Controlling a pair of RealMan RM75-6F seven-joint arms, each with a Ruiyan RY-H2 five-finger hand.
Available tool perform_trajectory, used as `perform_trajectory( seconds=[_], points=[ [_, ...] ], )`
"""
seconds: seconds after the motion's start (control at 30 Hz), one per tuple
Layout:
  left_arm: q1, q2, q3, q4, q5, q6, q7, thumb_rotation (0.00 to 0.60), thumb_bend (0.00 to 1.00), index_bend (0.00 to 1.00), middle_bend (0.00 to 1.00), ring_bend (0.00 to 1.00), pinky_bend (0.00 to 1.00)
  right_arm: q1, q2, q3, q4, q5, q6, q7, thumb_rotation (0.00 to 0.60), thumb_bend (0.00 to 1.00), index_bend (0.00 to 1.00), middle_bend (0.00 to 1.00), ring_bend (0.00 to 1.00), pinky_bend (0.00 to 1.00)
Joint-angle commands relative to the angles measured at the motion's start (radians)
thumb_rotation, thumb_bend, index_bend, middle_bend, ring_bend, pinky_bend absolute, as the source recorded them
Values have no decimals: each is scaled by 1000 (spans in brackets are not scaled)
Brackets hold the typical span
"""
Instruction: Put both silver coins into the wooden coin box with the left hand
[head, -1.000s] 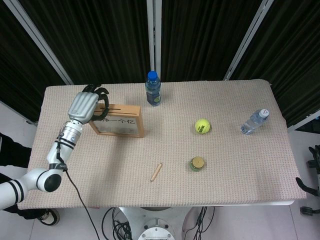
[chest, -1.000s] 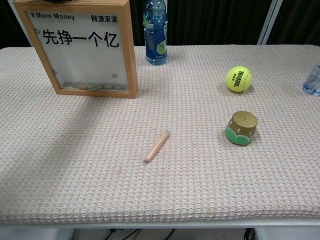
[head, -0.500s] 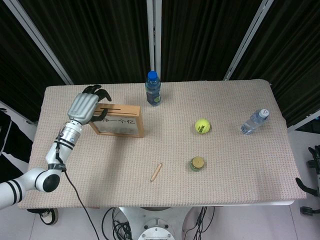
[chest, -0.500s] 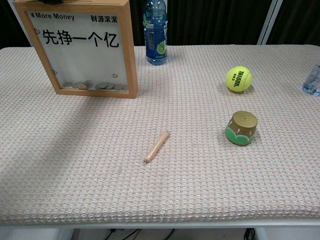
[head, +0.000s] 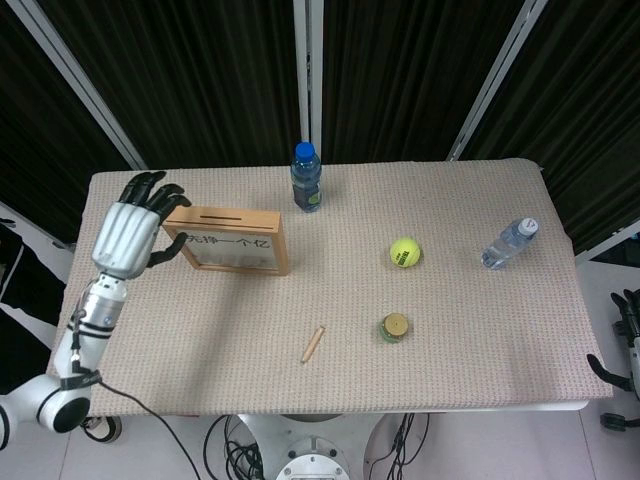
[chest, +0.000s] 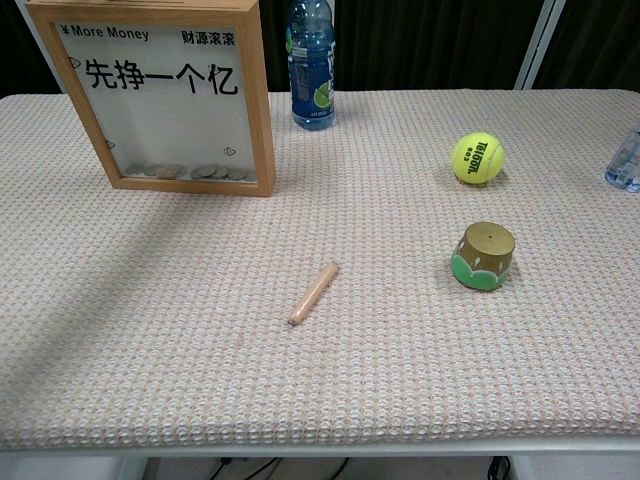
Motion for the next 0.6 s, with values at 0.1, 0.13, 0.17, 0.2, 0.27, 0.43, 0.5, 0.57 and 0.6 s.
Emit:
perform_trajectory(
  seconds=[0.1, 0.13, 0.17, 0.2, 0.27, 0.43, 0.5, 0.57, 0.6],
  points=[
    [263, 9, 214, 25, 200, 227, 51, 600, 190, 104, 103, 9, 65, 5, -4, -22, -8, -45, 1, 21, 600, 176, 0, 0, 0, 0],
    [287, 2, 234, 37, 202, 233, 46, 600, 167, 79, 58, 0, 42, 5, -6, -23, -8, -51, 5, 9, 600, 176, 0, 0, 0, 0],
    [309, -5, 251, 47, 198, 235, 34, 600, 158, 71, 40, 0, 33, 5, -12, -24, -6, -55, 13, -11, 600, 176, 0, 0, 0, 0],
    [329, -10, 266, 55, 192, 233, 19, 600, 149, 67, 26, 0, 26, 3, -18, -24, -5, -58, 21, -34, 600, 176, 0, 0, 0, 0],
    [367, -20, 297, 72, 174, 215, -21, 600, 145, 66, 22, 0, 20, -2, -35, -22, -7, -64, 47, -77, 600, 176, 0, 0, 0, 0],
    [422, -40, 321, 143, 171, 207, -73, 600, 145, 61, 16, 0, 19, -15, -81, -15, 6, -74, 102, -166, 600, 176, 0, 0, 0, 0],
    [432, -46, 315, 166, 183, 219, -85, 600, 146, 61, 15, 0, 17, -17, -91, -15, 5, -75, 109, -189, 600, 176, 0, 0, 0, 0],
    [439, -51, 307, 185, 201, 232, -93, 600, 146, 61, 15, 0, 17, -19, -100, -14, 5, -78, 120, -209, 600, 176, 0, 0, 0, 0],
    [442, -52, 304, 189, 208, 235, -99, 600, 146, 61, 15, 0, 17, -20, -103, -12, 6, -80, 126, -216, 600, 176, 0, 0, 0, 0]
  ],
)
